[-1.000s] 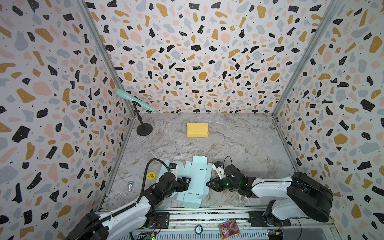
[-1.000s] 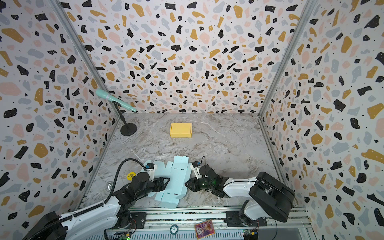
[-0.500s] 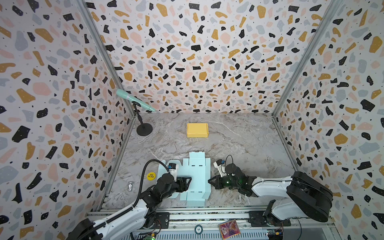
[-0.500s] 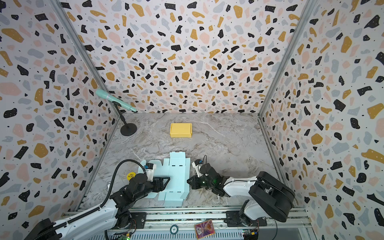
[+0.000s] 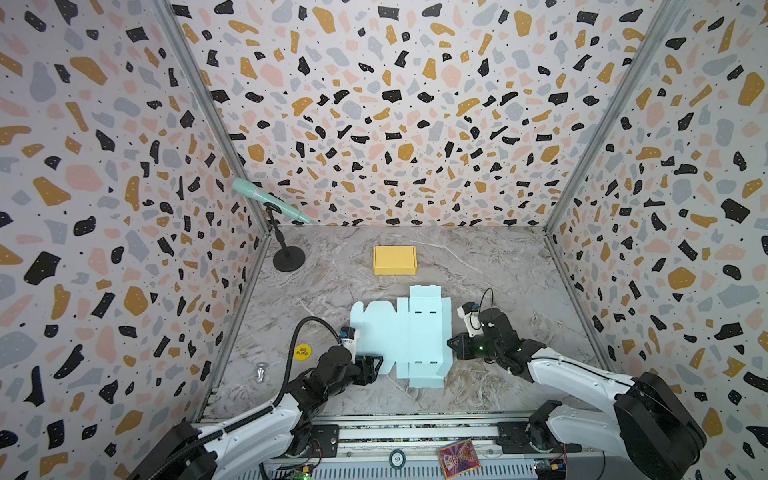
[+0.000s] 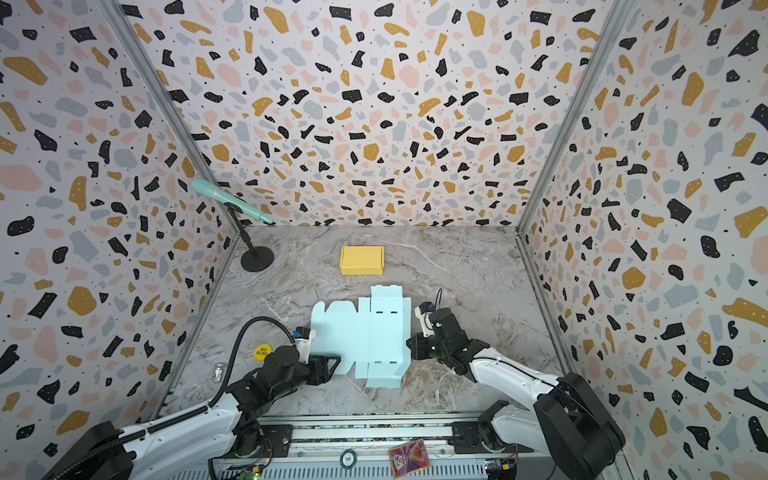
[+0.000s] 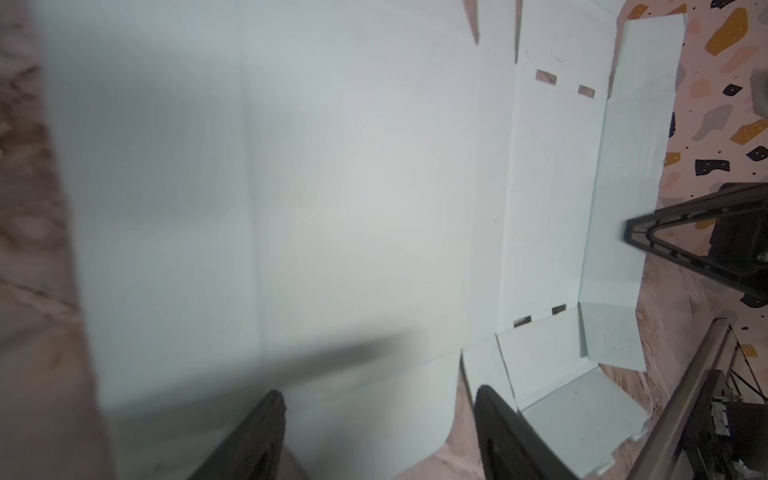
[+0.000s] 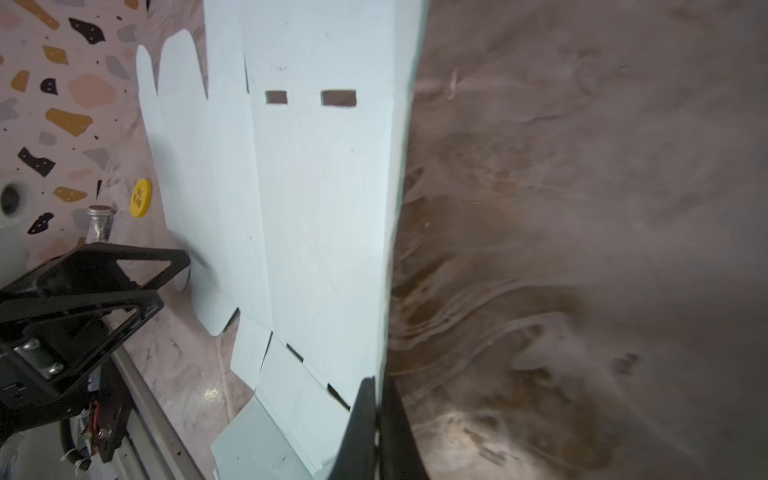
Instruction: Fold the paper box
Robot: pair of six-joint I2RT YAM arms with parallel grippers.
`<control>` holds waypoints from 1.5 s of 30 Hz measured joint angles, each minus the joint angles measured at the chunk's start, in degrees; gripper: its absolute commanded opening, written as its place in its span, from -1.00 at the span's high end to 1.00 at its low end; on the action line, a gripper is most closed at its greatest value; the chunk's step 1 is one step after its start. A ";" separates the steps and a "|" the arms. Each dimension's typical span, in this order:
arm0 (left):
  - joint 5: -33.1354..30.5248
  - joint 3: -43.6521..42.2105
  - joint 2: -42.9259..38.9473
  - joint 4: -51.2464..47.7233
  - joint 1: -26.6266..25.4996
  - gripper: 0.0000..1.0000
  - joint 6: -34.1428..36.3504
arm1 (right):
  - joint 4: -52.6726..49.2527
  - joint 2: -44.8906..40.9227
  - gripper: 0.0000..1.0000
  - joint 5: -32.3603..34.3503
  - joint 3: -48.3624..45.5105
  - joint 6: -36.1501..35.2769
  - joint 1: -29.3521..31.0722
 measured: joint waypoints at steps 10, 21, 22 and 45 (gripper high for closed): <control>-0.13 -0.48 -0.11 1.14 -0.22 -0.45 -0.28 | -1.20 7.02 0.39 -6.60 -0.52 -6.27 -7.91; 1.05 3.37 -3.65 -1.36 -0.28 -0.43 -0.07 | 1.49 6.34 0.16 -8.94 -0.63 -5.46 -9.49; 0.83 4.98 -2.38 -1.64 -0.26 -0.44 0.74 | 2.16 6.40 0.16 -9.31 -0.83 -5.18 -9.73; 1.53 13.05 24.33 7.06 1.16 -0.40 7.04 | 12.87 12.41 0.63 -13.84 -3.50 -1.68 -11.28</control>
